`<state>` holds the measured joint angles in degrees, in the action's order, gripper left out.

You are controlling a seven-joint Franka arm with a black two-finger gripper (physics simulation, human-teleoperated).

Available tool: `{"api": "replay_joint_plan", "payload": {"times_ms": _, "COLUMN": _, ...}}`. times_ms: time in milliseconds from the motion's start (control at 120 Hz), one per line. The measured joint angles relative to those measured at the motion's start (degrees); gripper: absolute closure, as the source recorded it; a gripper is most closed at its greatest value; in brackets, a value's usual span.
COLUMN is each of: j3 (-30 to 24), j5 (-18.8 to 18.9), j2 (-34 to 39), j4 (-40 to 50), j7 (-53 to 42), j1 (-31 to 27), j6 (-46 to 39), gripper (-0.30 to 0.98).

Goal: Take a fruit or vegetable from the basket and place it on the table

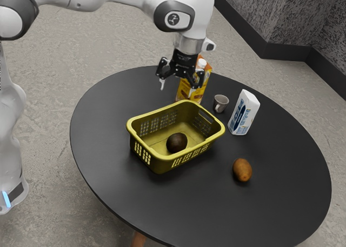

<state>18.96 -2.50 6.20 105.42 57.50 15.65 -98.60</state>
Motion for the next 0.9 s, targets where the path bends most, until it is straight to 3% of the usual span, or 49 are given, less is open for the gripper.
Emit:
{"api": "replay_joint_plan", "payload": {"times_ms": 225, "j3": -0.57, "j5": -1.06, "j2": -3.07, "j4": -0.02, "j7": 5.55, "j1": 7.72, "j6": 0.78, "gripper": 0.0}}
{"api": "replay_joint_plan", "payload": {"times_ms": 583, "j3": -0.24, "j5": -4.08, "j2": -11.42, "j4": 0.46, "j7": 11.0, "j1": 6.27, "j6": -4.62, "gripper": 0.0}}
{"api": "replay_joint_plan", "payload": {"times_ms": 900, "j3": -0.17, "j5": -4.41, "j2": -12.97, "j4": 2.14, "j7": 13.71, "j1": 6.42, "j6": -7.04, "gripper": 0.0}}
